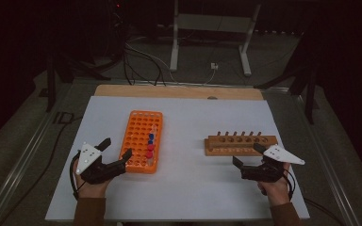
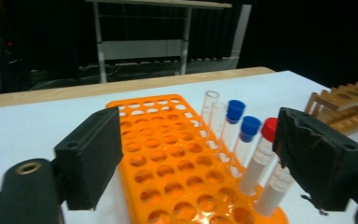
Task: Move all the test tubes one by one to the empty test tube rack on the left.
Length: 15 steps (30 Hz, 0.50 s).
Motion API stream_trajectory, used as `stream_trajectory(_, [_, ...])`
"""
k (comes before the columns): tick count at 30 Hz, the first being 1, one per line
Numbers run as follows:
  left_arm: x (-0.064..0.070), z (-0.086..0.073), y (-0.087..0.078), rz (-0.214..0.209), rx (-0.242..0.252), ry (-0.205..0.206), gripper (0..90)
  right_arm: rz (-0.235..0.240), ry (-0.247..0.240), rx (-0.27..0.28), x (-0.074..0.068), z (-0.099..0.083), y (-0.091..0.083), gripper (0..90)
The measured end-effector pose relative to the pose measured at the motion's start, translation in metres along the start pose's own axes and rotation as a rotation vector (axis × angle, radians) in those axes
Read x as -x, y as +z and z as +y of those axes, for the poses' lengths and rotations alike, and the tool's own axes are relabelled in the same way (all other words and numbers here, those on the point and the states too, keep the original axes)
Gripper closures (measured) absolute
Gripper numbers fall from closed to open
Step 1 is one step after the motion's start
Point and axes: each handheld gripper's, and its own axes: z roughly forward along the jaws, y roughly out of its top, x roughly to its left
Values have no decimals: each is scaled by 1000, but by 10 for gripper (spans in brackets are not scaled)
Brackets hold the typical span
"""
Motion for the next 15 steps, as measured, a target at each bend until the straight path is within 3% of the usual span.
stream_trajectory(7, [-8, -5, 0, 43, -12, -18, 73, -14, 11, 19, 5, -3, -4, 0])
stream_trajectory(15, [-8, -6, 4, 46, -31, -19, 6, -28, 28, 26, 9, -6, -6, 0])
